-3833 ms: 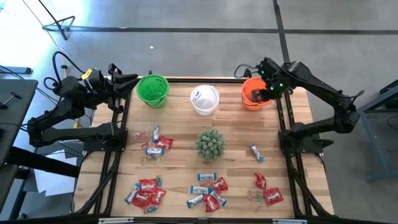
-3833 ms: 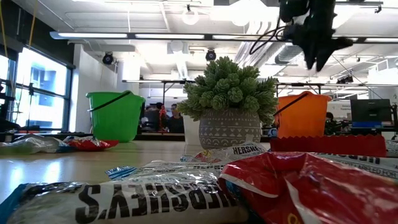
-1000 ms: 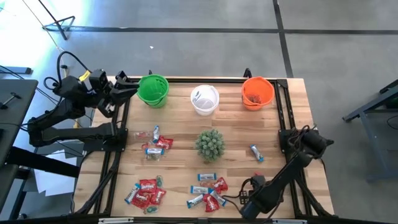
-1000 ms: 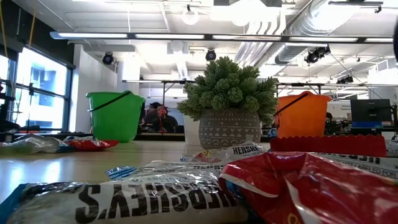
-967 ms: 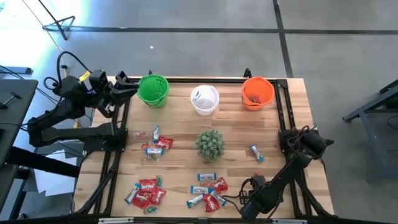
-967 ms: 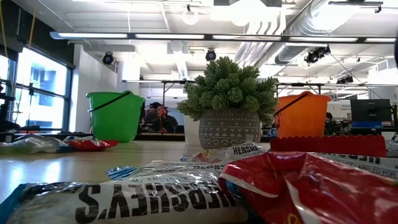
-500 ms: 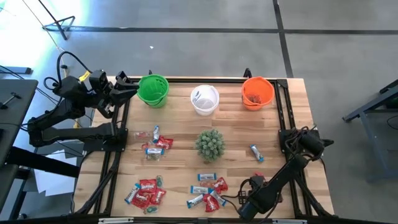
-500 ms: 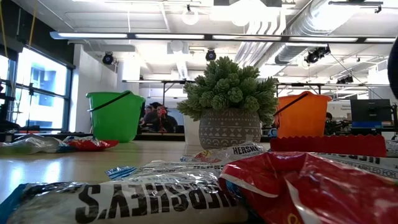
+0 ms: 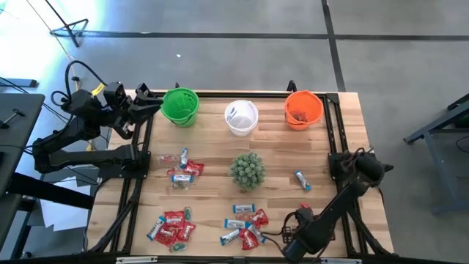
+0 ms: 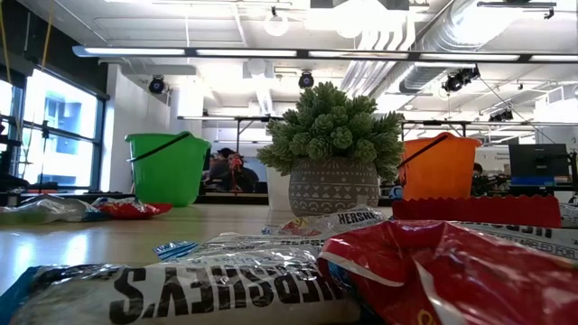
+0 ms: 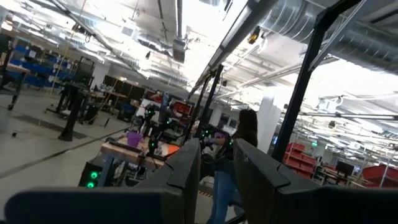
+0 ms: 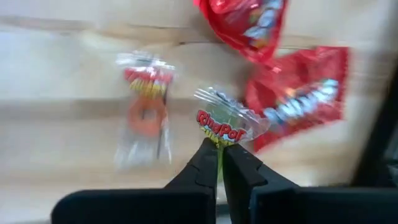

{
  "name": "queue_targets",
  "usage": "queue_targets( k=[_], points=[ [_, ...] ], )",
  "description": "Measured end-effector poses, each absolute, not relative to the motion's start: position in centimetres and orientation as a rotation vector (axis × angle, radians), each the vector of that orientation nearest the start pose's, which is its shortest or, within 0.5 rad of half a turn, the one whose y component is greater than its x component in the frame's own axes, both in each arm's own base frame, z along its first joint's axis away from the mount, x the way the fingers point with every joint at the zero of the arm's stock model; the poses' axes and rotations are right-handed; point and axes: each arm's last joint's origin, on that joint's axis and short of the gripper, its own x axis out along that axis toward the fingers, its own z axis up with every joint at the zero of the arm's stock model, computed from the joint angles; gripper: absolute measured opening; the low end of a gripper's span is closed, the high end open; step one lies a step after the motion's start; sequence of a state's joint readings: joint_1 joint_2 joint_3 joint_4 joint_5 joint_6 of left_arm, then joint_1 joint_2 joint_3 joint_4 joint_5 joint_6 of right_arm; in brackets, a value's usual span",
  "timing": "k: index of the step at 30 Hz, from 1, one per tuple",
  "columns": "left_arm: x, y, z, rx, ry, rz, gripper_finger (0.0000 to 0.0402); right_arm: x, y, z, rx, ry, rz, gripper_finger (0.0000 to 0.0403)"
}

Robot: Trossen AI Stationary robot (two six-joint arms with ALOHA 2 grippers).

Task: Sort candy
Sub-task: Put the transparent candy into the orange bucket

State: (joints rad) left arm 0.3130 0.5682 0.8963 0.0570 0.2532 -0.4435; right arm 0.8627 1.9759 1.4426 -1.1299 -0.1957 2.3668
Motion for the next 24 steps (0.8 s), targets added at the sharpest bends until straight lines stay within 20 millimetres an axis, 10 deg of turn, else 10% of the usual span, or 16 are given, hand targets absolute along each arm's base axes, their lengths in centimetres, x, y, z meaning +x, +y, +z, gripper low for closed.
queue_targets(
  k=[11, 24],
  points=[
    [9.6, 2.5, 41.8, -0.328, -0.394, 0.039, 0.0082, 22.0, 22.9, 28.7, 0.987, 1.185, -1.244, 0.0002],
    [9.7, 2.9, 41.8, -0.322, -0.418, 0.129, 0.0082, 25.7, 5.2, 35.6, 0.577, 0.966, -1.015, 0.0001]
  ],
)
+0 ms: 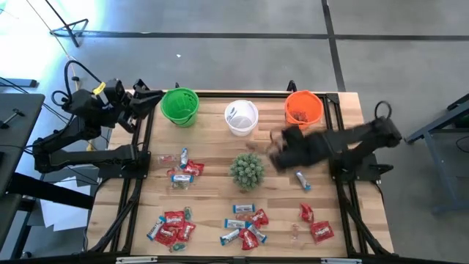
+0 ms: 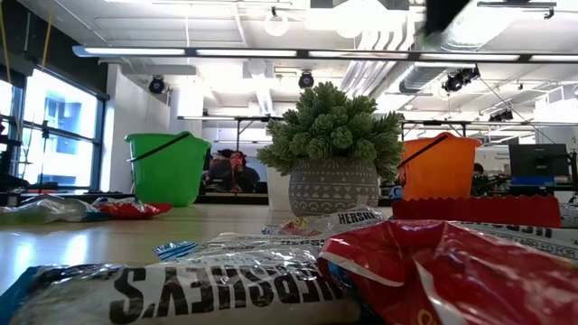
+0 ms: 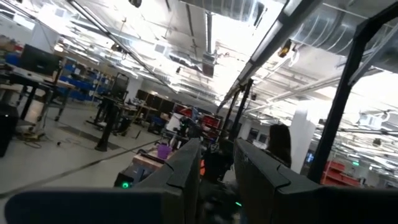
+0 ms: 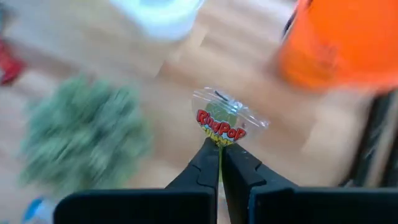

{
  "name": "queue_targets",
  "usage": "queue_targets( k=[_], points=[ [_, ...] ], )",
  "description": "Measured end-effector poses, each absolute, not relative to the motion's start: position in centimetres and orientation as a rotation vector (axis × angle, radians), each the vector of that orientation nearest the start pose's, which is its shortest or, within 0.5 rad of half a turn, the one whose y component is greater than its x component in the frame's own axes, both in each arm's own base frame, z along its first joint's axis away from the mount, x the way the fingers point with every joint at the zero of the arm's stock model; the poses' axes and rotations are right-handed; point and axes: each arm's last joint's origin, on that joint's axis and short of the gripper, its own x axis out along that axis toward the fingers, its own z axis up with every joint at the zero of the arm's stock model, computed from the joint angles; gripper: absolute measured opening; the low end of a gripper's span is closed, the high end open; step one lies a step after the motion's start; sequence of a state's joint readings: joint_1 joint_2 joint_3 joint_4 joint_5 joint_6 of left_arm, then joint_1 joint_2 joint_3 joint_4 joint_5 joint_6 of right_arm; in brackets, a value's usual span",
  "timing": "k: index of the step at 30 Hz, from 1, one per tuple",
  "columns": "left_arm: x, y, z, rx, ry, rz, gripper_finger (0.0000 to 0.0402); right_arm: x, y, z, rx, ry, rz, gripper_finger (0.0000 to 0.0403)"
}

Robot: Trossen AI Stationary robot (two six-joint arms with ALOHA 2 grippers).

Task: Sort candy
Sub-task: Put the transparent candy into the orange bucket

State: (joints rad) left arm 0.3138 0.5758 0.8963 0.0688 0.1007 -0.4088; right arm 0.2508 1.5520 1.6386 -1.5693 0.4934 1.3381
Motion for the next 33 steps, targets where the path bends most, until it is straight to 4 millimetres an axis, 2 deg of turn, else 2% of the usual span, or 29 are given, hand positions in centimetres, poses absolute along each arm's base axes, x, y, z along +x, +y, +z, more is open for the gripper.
queue_targets(
  k=[4, 8, 12, 16, 19, 23, 30, 33],
  points=[
    [9.7, 2.9, 41.8, -0.301, -0.422, 0.143, 0.0082, 25.4, -1.3, 36.3, 0.468, 1.025, -1.069, 0.0],
    [9.7, 2.9, 41.9, -0.255, -0.424, 0.163, 0.0082, 24.4, -6.9, 36.4, 0.423, 1.116, -1.134, 0.0],
    [9.7, 2.9, 41.9, -0.227, -0.422, 0.175, 0.0082, 23.1, -11.3, 36.2, 0.415, 1.195, -1.169, 0.0],
    [9.7, 3.0, 41.9, -0.205, -0.423, 0.201, 0.0082, 21.9, -14.4, 36.0, 0.47, 1.238, -1.14, 0.0],
    [9.7, 3.0, 41.9, -0.182, -0.423, 0.22, 0.0082, 21.4, -15.5, 35.9, 0.484, 1.267, -1.034, 0.0004],
    [9.6, 3.0, 41.9, -0.151, -0.419, 0.229, 0.0082, 20.9, -16.2, 35.9, 0.496, 1.291, -0.974, 0.0036],
    [9.6, 3.1, 41.9, -0.156, -0.426, 0.262, 0.0082, 20.4, -16.3, 35.8, 0.455, 1.357, -0.932, 0.0115],
    [9.6, 3.2, 41.9, -0.164, -0.433, 0.306, 0.0082, 20.4, -15.8, 35.7, 0.532, 1.373, -0.881, 0.0136]
  ],
)
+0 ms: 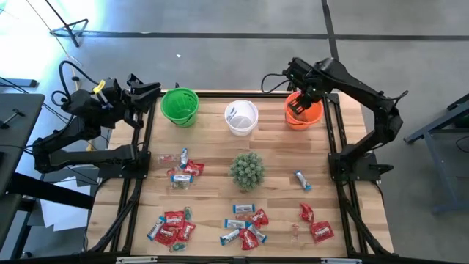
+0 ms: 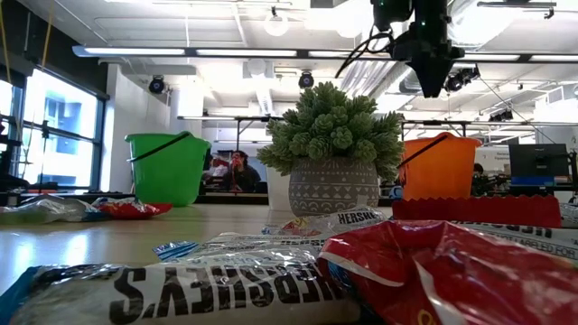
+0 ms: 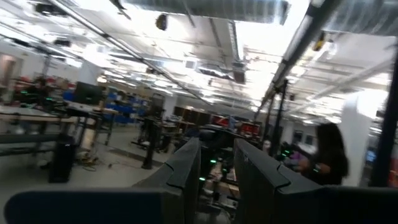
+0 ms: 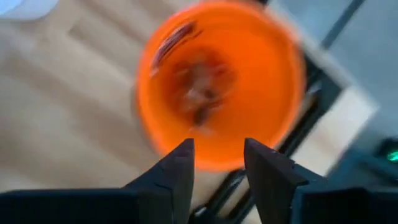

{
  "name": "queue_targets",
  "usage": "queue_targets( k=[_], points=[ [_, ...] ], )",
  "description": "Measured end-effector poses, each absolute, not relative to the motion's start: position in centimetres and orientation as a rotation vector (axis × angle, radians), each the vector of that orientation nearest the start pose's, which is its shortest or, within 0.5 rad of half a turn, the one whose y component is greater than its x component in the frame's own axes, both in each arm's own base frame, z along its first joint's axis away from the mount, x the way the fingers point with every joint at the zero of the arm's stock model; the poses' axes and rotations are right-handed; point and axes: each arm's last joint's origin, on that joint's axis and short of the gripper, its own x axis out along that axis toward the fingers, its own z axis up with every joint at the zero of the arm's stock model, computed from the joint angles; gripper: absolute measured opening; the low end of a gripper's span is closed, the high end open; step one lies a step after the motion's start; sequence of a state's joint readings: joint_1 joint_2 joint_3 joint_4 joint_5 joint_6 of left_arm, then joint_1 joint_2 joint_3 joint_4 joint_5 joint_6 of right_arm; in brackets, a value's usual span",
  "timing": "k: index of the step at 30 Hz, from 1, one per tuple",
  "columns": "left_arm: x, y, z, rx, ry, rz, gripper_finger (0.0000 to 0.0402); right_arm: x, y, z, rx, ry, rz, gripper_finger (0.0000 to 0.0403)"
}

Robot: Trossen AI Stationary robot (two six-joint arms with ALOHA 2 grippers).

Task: Sort candy
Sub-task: Put the transparent candy into the orange bucket

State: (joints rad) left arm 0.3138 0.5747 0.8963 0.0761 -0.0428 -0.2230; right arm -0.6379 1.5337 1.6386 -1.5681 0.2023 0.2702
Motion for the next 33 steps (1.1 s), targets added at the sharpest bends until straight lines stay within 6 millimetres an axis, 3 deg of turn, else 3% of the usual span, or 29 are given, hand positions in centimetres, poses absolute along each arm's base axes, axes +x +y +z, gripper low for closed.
queue_targets(
  k=[4, 9, 16, 25, 33],
  points=[
    [9.5, 3.3, 41.9, -0.187, -0.44, 0.32, 0.0082, 21.2, -14.2, 35.9, 0.719, 1.327, -0.725, 0.0145],
    [9.5, 3.3, 41.9, -0.193, -0.441, 0.319, 0.0082, 23.0, -10.2, 36.2, 0.797, 1.309, -0.676, 0.0144],
    [9.4, 3.2, 42.0, -0.209, -0.45, 0.299, 0.0082, 25.1, -3.0, 36.1, 0.865, 1.278, -0.793, 0.0145],
    [9.5, 2.7, 42.0, -0.266, -0.425, 0.127, 0.0082, 25.6, 6.4, 36.0, 1.076, 1.173, -0.867, 0.0145],
    [9.6, 2.6, 41.9, -0.298, -0.404, 0.053, 0.0082, 25.9, 13.6, 33.1, 1.092, 1.267, -0.927, 0.0145]
  ],
)
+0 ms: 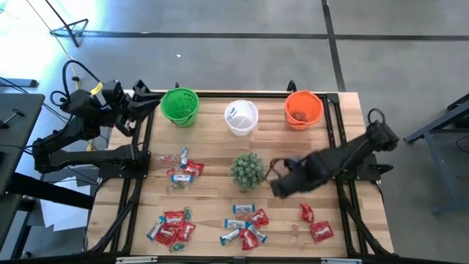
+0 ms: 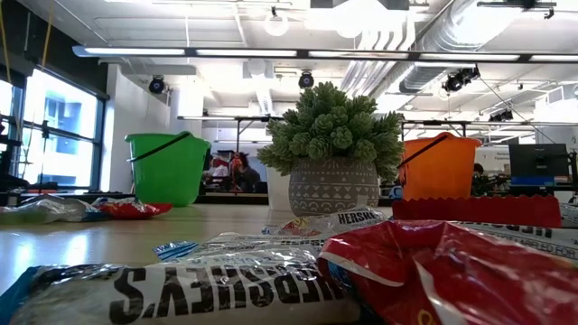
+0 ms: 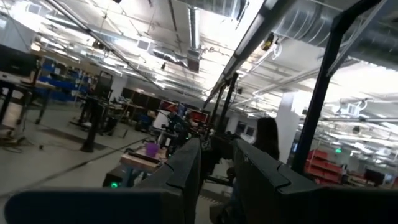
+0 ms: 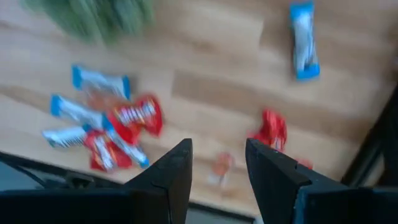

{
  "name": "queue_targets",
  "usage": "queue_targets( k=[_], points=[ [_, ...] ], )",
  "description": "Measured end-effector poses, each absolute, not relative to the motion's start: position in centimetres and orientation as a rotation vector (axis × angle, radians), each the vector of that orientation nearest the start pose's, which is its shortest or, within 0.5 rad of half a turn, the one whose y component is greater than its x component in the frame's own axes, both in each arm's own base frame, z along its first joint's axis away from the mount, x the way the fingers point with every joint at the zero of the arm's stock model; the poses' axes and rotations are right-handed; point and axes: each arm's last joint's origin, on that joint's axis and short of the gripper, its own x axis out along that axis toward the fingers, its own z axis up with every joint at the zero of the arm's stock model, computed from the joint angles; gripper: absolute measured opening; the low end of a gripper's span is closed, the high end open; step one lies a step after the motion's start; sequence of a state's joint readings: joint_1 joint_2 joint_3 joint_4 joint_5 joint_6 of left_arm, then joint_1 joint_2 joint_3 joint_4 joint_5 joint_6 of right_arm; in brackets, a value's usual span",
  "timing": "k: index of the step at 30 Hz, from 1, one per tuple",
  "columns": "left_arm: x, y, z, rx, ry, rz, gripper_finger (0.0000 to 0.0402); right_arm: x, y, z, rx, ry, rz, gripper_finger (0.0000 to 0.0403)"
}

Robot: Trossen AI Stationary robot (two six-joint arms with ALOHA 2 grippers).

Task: Sort candy
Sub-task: Put the transparent candy into the orange bucket

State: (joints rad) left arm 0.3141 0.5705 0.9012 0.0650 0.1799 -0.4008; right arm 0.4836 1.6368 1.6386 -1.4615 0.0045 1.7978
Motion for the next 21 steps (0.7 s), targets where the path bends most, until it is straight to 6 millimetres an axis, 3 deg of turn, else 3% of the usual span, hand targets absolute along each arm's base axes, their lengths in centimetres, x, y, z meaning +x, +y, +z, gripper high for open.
queue_targets(
  k=[11, 21],
  points=[
    [9.6, 2.3, 41.9, -0.382, -0.381, -0.05, 0.0082, 26.7, 22.9, 27.7, 1.165, 1.388, -0.899, 0.0145],
    [9.6, 2.2, 41.9, -0.425, -0.373, -0.079, 0.0082, 25.6, 27.2, 22.8, 1.066, 1.467, -1.045, 0.0145]
  ],
)
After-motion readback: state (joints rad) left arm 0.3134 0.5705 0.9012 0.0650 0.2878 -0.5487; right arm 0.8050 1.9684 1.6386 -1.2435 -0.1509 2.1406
